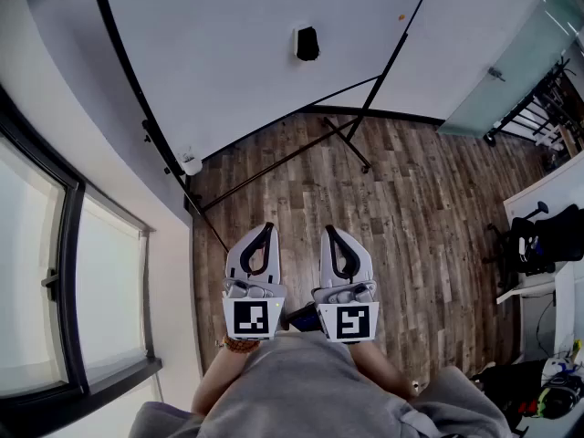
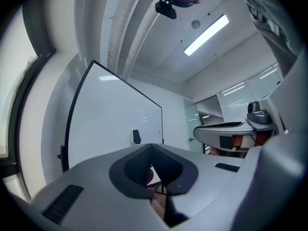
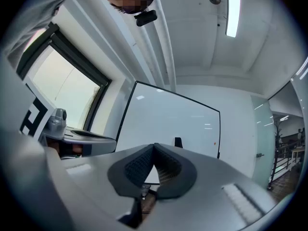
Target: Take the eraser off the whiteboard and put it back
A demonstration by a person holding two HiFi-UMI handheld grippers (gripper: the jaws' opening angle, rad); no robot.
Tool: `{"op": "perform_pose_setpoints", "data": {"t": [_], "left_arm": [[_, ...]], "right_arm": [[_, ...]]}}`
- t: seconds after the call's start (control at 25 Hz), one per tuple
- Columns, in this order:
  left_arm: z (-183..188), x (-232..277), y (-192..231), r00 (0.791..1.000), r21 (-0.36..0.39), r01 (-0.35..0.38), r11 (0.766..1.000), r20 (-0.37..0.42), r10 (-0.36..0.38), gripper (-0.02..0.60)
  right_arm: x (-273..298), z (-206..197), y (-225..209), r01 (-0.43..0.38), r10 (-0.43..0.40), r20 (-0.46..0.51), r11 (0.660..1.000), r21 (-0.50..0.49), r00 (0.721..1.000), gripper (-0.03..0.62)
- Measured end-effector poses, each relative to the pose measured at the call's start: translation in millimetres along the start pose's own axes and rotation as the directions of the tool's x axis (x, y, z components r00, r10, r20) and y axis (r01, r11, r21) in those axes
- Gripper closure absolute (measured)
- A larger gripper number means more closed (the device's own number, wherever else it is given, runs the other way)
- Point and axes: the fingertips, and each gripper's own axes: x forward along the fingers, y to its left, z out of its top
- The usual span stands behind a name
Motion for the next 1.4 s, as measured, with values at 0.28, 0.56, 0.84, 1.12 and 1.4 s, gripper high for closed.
{"op": "perform_pose_setpoints", "data": {"t": [0.28, 0.56, 0.84, 1.12, 1.4], "left_arm": [[-5.9, 1.7, 25.8, 1.000, -0.012, 0.006, 1.000, 0.001, -0.006, 0.575], [-14.1, 8.8, 38.5, 1.000, -0.042, 0.011, 0.999, -0.003, -0.012, 0.575], [-17.9, 25.1, 47.0, 1.000, -0.046, 0.001, 0.999, -0.011, -0.001, 0.575], [-19.8, 52.2, 53.8, 1.000, -0.036, -0.021, 0.999, -0.022, 0.021, 0.575], [-24.2, 90.3, 57.2, 0.999, -0.025, -0.037, 0.999, -0.032, 0.036, 0.575]], "right_arm": [[12.9, -12.1, 13.2, 0.011, -0.011, -0.045, 1.000, -0.014, 0.999, 0.583], [30.7, -10.5, 22.9, 0.011, -0.013, -0.055, 0.999, -0.039, 0.998, 0.583], [51.0, -16.7, 15.8, 0.002, -0.005, -0.059, 0.999, -0.046, 0.998, 0.583], [76.6, -27.5, 0.1, -0.026, 0.023, -0.058, 0.999, -0.045, 0.998, 0.582], [105.1, -39.4, -25.7, -0.034, 0.033, -0.058, 0.999, -0.026, 0.998, 0.583]]}}
